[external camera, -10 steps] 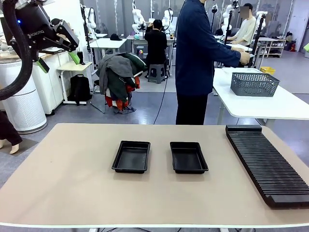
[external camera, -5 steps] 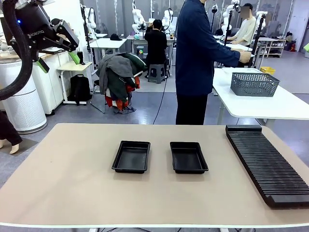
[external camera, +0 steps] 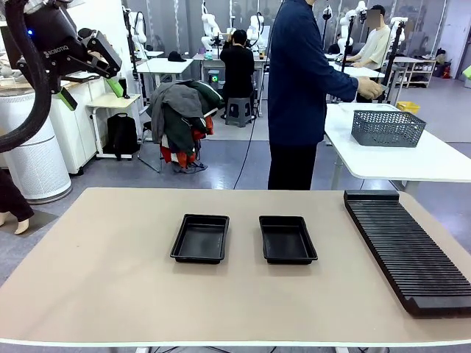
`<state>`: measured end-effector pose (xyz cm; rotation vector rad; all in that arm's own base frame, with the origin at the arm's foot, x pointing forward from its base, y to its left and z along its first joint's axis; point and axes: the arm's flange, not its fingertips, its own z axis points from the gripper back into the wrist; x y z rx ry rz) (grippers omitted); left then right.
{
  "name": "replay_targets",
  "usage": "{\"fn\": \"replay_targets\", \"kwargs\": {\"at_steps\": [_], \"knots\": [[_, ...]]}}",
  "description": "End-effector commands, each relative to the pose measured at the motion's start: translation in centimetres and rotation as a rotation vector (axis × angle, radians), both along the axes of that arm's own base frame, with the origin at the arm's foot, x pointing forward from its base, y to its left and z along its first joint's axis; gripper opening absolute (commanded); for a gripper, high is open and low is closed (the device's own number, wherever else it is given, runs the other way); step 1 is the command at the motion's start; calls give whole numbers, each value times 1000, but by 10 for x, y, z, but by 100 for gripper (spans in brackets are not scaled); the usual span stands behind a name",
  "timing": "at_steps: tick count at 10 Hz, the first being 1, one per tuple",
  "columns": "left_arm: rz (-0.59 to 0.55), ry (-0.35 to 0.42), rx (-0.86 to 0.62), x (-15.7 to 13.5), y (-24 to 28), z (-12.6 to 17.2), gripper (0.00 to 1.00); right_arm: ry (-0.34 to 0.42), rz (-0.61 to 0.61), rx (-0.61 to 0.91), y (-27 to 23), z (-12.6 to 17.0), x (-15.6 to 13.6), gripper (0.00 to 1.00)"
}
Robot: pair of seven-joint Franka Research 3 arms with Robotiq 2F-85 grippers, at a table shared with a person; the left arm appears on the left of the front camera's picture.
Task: Inspect and transfer BCBs to ESD trays.
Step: Pick up the Blank PCB from the PCB Rack and place it in the left ESD tray.
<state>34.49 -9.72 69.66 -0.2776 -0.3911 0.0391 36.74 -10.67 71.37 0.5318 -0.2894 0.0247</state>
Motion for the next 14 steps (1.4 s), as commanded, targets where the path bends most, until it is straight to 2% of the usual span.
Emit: {"fn": "replay_targets", "kwargs": {"at_steps": [1, 3, 5, 7, 14], "knots": [[-66, 25, -47, 7, 2, 8, 100, 0, -1, 0, 0, 0, 0, 100], [-36, 8, -88, 11, 6, 8, 100, 0, -1, 0, 0, 0, 0, 100], [-58, 0, -108, 6, 9, 8, 100, 0, -1, 0, 0, 0, 0, 100], [-28, -1, -72, 10, 7, 9, 100, 0, -1, 0, 0, 0, 0, 100], [-28, -1, -72, 10, 7, 9, 100, 0, -1, 0, 0, 0, 0, 100]]}}
